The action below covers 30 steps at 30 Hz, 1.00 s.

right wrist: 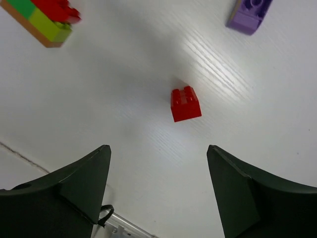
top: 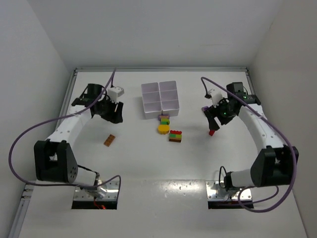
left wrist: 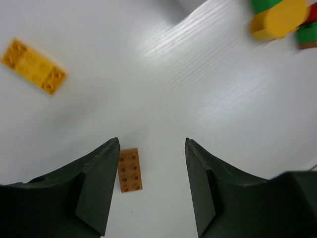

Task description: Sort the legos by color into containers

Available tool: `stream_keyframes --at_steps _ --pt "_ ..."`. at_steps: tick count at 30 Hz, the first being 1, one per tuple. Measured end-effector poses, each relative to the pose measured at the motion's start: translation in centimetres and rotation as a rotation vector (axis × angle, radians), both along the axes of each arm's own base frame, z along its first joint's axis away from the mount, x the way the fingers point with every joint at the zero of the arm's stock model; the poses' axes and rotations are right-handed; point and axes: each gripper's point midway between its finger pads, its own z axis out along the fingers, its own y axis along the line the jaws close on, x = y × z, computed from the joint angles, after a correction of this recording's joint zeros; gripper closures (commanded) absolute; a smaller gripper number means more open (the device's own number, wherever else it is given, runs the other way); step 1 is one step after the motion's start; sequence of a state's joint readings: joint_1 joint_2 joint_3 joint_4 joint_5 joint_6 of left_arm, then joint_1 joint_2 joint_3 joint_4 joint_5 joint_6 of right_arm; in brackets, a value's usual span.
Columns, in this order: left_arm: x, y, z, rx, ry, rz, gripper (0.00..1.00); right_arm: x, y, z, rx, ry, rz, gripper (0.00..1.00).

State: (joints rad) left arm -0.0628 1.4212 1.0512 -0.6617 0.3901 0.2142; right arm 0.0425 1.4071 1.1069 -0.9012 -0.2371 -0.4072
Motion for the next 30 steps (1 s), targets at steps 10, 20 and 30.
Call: stream_keyframes --at_steps 10,20,30 --pt "-0.6 -9.9 3.0 -0.16 -0.067 -0.369 0.39 -0.5 4.6 1.7 0.193 -0.036 0.134 0.17" --pt "1.0 -10.8 4.9 -0.213 -0.146 -0.292 0.38 -1.8 13.6 0.1 0.251 -0.016 0.437 0.05" --pt "1.3 -10.7 5.7 -0.226 -0.168 -0.246 0.38 -0.7 15.3 -4.7 0.159 0.019 0.544 0.0"
